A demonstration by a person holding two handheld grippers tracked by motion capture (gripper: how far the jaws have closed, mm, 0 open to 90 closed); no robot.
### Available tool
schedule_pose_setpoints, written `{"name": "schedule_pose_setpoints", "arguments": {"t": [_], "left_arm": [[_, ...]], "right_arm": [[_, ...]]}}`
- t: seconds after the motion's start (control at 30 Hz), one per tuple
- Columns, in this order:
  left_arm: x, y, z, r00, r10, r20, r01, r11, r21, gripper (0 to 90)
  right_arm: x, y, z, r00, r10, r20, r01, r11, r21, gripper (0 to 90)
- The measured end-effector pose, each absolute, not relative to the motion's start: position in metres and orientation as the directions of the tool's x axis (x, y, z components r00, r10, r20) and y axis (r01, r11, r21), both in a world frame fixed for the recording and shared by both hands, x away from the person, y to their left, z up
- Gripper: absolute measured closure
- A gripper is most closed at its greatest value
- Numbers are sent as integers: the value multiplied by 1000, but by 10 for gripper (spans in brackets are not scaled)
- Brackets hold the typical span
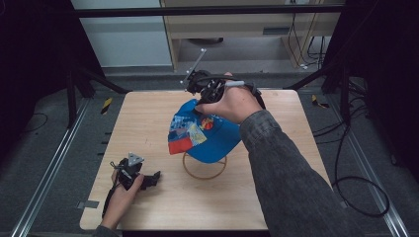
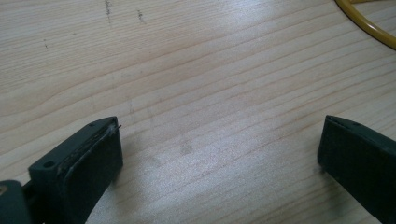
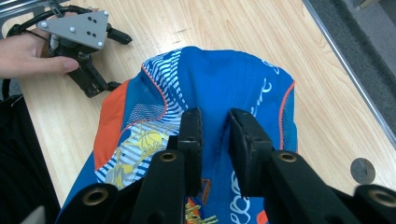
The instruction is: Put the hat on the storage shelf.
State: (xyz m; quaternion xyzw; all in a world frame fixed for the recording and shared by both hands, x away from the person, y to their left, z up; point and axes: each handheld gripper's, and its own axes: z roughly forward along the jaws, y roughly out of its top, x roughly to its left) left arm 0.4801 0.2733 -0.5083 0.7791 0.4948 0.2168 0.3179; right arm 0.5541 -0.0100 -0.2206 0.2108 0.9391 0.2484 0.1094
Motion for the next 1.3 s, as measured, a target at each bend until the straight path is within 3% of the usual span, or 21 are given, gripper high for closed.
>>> {"name": "schedule_pose_setpoints", "arguments": {"t": [0.67, 1.3], "left_arm": [[480, 273, -508, 414, 910, 22, 633, -305, 712, 0], [480, 273, -508, 414, 910, 22, 633, -306, 711, 0]], "right_arm": [[550, -11, -221, -888, 452, -82, 347, 777, 526, 628], [546, -18, -224, -891, 450, -64, 350, 769, 535, 616]]}}
